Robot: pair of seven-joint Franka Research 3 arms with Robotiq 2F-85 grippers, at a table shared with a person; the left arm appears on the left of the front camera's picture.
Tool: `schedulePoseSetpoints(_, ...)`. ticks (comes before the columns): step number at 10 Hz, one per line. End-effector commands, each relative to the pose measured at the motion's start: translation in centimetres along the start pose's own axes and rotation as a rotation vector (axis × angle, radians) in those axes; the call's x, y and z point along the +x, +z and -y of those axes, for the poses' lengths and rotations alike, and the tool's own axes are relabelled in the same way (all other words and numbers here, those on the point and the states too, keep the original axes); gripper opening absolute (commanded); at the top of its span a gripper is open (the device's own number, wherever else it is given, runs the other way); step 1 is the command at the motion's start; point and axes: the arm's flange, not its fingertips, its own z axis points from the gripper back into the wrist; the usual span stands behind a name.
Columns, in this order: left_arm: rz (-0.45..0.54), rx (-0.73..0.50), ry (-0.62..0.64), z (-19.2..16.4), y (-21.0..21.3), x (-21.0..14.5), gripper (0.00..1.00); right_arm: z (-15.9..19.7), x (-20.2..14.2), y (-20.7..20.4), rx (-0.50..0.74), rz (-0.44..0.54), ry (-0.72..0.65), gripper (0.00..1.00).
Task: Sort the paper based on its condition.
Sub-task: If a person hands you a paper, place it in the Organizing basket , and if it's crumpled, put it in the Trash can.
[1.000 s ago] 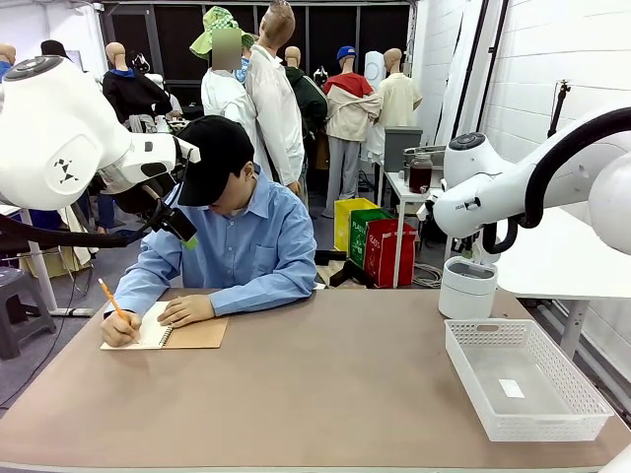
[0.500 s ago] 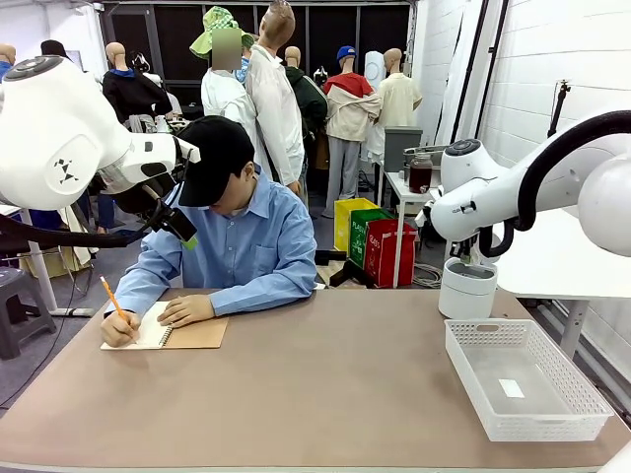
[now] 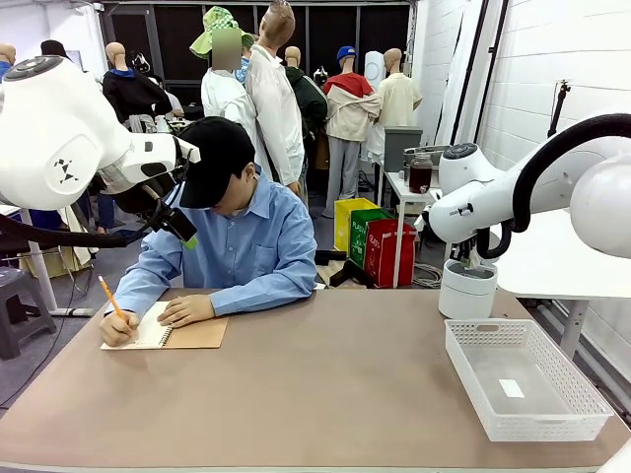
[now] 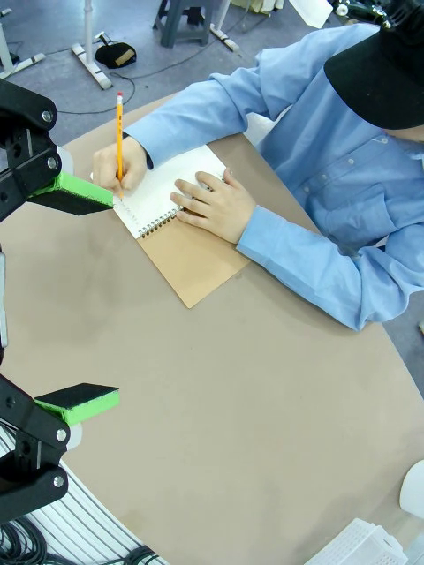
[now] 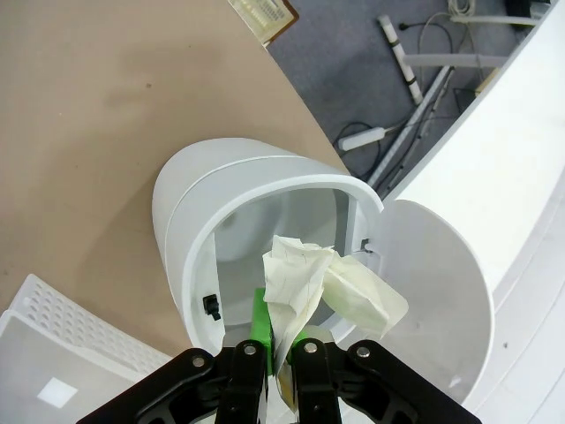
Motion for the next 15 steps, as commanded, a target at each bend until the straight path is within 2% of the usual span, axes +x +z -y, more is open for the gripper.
schedulePoseSetpoints(1,0.003,-0.004,-0.006,-0.1,0.1,0.0,1.0,0.8,0.5,-0.3,-0.019,-0.028,0.026,0.0)
schedulePoseSetpoints(6,0.003,-0.004,-0.006,-0.1,0.1,0.0,1.0,0.9,0.6,0.1,-0.034,-0.04,0.023,0.99)
schedulePoseSetpoints(10,0.003,-0.004,-0.006,-0.1,0.1,0.0,1.0,0.8,0.5,1.1,-0.055,-0.04,0.008,1.0)
schedulePoseSetpoints(13,0.003,-0.004,-0.006,-0.1,0.1,0.0,1.0,0.5,0.8,2.6,-0.025,-0.026,0.023,1.0)
schedulePoseSetpoints(15,0.003,-0.004,-0.006,-0.1,0.1,0.0,1.0,0.6,0.4,1.6,-0.021,-0.001,0.016,1.0)
